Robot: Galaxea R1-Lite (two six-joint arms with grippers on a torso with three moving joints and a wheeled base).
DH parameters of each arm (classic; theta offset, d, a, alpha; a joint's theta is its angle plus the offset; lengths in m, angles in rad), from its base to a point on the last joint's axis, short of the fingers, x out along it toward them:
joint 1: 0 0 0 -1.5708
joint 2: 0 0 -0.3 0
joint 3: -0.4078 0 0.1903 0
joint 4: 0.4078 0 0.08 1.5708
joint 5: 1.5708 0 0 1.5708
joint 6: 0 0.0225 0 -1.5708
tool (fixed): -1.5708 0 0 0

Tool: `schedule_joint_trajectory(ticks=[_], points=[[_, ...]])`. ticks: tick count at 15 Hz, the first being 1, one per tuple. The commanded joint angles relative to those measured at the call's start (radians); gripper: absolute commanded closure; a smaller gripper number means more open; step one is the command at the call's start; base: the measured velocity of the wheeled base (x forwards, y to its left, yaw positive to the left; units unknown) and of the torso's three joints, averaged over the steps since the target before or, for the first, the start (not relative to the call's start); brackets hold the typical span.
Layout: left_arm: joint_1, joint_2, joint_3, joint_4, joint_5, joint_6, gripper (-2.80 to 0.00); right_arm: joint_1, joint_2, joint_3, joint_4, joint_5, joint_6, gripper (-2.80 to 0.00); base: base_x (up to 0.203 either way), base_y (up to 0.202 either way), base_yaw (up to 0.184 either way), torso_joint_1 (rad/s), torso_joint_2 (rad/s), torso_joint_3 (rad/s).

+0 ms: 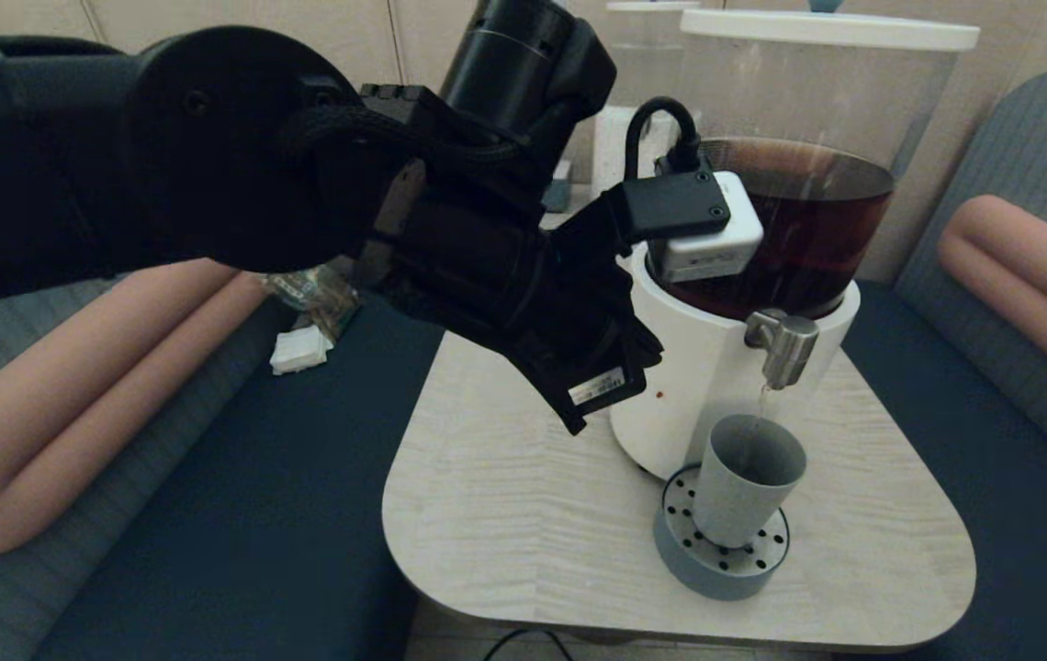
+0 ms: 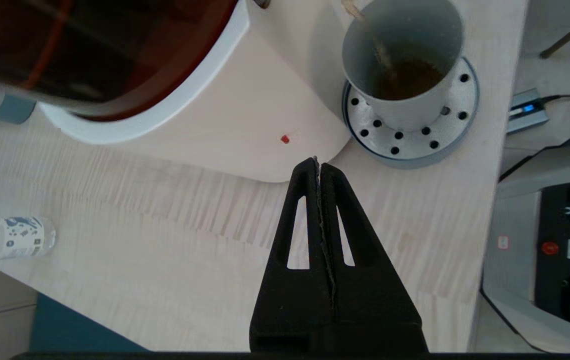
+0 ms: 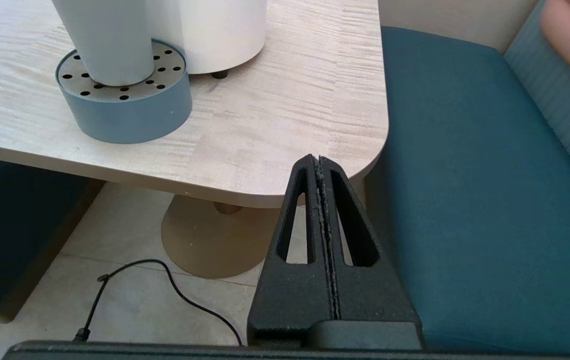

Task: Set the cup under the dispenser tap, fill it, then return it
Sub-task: Turn off the faucet

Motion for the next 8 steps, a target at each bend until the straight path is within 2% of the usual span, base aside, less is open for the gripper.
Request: schedule_joint_trajectory(ticks=[1, 4, 8], points=[[-0.009, 0.029, 0.0, -0.023, 0.004, 0.004, 0.0, 0.0, -0.002, 0.002, -0.001, 0.0, -0.001, 0.0, 0.0, 0.0, 0.0, 0.0, 0.0, 0.0], [-0.018, 0.067, 0.0, -0.122, 0.005, 0.004, 0.0, 0.0, -0.002, 0.002, -0.001, 0.0, -0.001, 0.0, 0.0, 0.0, 0.0, 0.0, 0.0, 0.0], [-0.02, 0.096, -0.002, -0.174, -0.001, 0.003, 0.0, 0.0, -0.002, 0.0, -0.001, 0.0, -0.001, 0.0, 0.0, 0.0, 0.0, 0.0, 0.0, 0.0]])
